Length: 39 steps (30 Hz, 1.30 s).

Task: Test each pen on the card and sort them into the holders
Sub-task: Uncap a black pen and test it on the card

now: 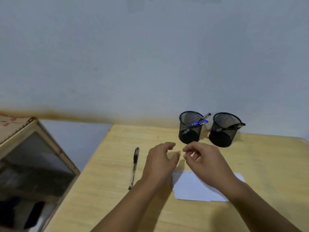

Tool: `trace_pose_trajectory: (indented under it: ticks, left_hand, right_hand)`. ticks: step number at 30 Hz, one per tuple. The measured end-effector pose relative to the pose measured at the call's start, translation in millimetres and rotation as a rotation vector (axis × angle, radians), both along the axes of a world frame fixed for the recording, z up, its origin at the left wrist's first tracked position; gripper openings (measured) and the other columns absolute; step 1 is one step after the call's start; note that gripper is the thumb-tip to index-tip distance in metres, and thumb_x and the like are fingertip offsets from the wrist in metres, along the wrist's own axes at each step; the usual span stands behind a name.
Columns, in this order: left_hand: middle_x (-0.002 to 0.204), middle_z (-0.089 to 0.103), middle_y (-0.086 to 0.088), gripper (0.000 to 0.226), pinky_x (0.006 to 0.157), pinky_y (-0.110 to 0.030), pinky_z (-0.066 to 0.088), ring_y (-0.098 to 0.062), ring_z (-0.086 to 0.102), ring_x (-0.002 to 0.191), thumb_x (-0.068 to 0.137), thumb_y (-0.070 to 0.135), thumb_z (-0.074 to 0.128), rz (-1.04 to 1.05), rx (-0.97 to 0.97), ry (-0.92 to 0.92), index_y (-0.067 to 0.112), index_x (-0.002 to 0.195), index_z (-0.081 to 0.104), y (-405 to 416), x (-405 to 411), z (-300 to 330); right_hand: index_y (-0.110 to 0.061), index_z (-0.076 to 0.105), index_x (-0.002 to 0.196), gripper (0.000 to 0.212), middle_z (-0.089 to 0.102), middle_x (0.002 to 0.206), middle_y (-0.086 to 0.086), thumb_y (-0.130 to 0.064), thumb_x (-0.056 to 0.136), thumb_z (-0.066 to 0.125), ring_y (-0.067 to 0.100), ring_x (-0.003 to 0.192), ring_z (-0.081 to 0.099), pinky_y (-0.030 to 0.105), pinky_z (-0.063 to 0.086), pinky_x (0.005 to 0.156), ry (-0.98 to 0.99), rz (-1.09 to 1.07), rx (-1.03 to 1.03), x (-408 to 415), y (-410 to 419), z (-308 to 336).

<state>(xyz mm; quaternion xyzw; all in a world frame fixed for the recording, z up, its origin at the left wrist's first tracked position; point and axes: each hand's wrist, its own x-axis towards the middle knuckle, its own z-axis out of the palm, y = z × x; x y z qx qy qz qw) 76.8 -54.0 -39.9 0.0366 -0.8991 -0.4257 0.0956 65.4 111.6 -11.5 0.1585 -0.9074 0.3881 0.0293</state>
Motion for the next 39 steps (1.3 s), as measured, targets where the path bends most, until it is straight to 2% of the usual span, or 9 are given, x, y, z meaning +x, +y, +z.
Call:
trace_pose_trajectory:
  ticks: [2,7,12,15,22,26,30,33,39]
  left_hand:
    - [0.122,0.066,0.013,0.033,0.09,-0.007,0.035,-0.005,0.057,0.113,0.09,0.027,0.063,0.0,-0.076,-0.007,0.027,0.123,0.065,-33,8,-2]
    - [0.124,0.065,0.004,0.042,0.098,-0.023,0.042,-0.016,0.057,0.118,0.09,0.004,0.049,-0.004,-0.305,-0.05,0.024,0.123,0.066,-117,13,-10]
    - [0.149,0.044,0.001,0.047,0.106,-0.034,0.032,-0.03,0.036,0.13,0.094,0.014,0.046,-0.223,-0.614,-0.169,0.035,0.135,0.055,-155,-1,-10]
    - [0.147,0.046,0.0,0.042,0.103,-0.038,0.037,-0.032,0.038,0.128,0.095,0.022,0.045,-0.276,-0.702,-0.11,0.038,0.132,0.057,-161,-6,-10]
    - [0.121,0.062,0.007,0.023,0.083,-0.032,0.049,-0.02,0.053,0.111,0.095,0.036,0.051,-0.32,-0.775,0.091,0.028,0.111,0.065,-175,-4,-20]
    - [0.112,0.064,0.01,0.041,0.081,-0.031,0.049,-0.016,0.054,0.101,0.095,0.045,0.029,-0.371,-0.785,0.156,0.026,0.109,0.063,-178,10,-14]
    - [0.1,0.061,0.012,0.025,0.075,-0.019,0.039,-0.01,0.05,0.088,0.1,0.037,0.037,-0.381,-0.682,0.264,0.028,0.107,0.059,-160,30,-7]
    - [0.091,0.062,0.013,0.027,0.072,-0.017,0.035,-0.009,0.048,0.082,0.101,0.038,0.04,-0.389,-0.561,0.323,0.027,0.102,0.065,-133,46,-2]
    - [0.085,0.062,0.013,0.035,0.068,-0.024,0.042,-0.012,0.051,0.077,0.101,0.043,0.041,-0.345,-0.384,0.374,0.025,0.1,0.07,-77,67,-6]
  right_hand:
    - [-0.035,0.07,0.09,0.012,0.066,0.077,-0.02,-0.026,0.085,0.065,0.0,0.071,0.063,0.02,0.051,0.064,-0.049,0.045,0.027,5,-28,-9]
    - [-0.032,0.071,0.089,0.011,0.067,0.08,-0.016,-0.039,0.082,0.068,0.003,0.076,0.063,0.025,0.053,0.071,-0.159,0.096,0.084,16,-98,-25]
    - [-0.029,0.07,0.091,0.025,0.069,0.084,-0.011,-0.051,0.079,0.07,0.012,0.081,0.066,0.03,0.055,0.072,-0.214,0.06,0.124,22,-145,-29]
    - [-0.029,0.07,0.093,0.032,0.068,0.089,-0.01,-0.055,0.075,0.073,0.015,0.084,0.067,0.03,0.054,0.072,-0.251,0.037,0.178,24,-159,-31]
    - [-0.021,0.068,0.077,0.011,0.07,0.077,-0.003,-0.023,0.07,0.06,0.023,0.071,0.068,0.037,0.06,0.068,-0.279,0.0,0.205,23,-159,-26]
    - [-0.025,0.067,0.082,0.014,0.068,0.084,-0.005,-0.025,0.07,0.06,0.02,0.076,0.065,0.034,0.056,0.067,-0.262,0.061,0.187,26,-135,-15]
    - [-0.033,0.066,0.097,0.021,0.065,0.083,-0.012,-0.028,0.08,0.054,0.008,0.083,0.056,0.028,0.047,0.065,-0.116,0.151,0.25,35,-91,0]
    - [-0.036,0.065,0.102,0.024,0.062,0.084,-0.018,-0.03,0.085,0.049,0.003,0.086,0.055,0.021,0.043,0.066,-0.03,0.188,0.275,44,-59,7]
    - [-0.033,0.069,0.089,0.008,0.063,0.068,-0.023,-0.034,0.083,0.062,-0.003,0.074,0.061,0.01,0.04,0.063,-0.108,0.232,0.171,59,-20,12]
